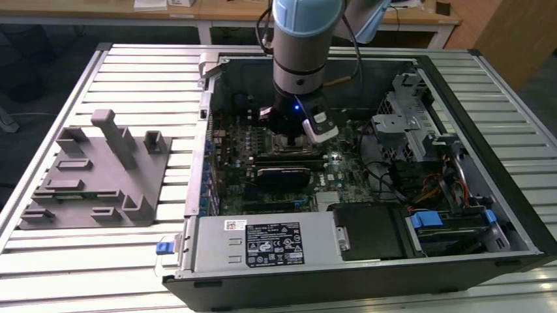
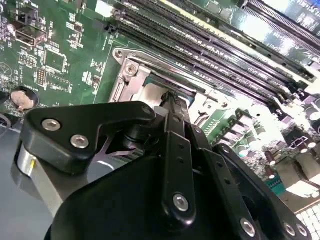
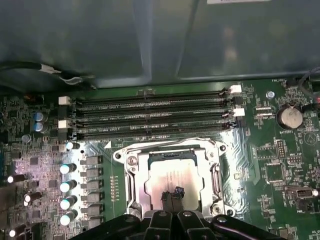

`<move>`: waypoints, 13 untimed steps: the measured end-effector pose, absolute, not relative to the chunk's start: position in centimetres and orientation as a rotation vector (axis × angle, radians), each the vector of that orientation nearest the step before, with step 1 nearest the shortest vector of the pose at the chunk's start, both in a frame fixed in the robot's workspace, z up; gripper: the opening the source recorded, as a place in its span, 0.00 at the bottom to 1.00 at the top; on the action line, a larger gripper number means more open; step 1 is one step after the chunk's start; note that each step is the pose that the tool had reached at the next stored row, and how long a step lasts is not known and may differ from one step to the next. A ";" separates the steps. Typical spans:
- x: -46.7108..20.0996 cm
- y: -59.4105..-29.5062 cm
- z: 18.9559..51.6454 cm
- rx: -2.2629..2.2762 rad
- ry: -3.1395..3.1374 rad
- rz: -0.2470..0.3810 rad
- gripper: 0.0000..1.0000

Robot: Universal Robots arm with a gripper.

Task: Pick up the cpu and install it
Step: 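Install the second cpu locking lever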

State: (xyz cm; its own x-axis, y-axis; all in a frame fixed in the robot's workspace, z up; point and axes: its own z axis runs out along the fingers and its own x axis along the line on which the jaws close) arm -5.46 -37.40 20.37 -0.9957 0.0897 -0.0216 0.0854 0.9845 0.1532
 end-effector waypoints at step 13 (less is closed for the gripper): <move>-5.5 -36.7 20.4 0.137 3.101 0.238 0.11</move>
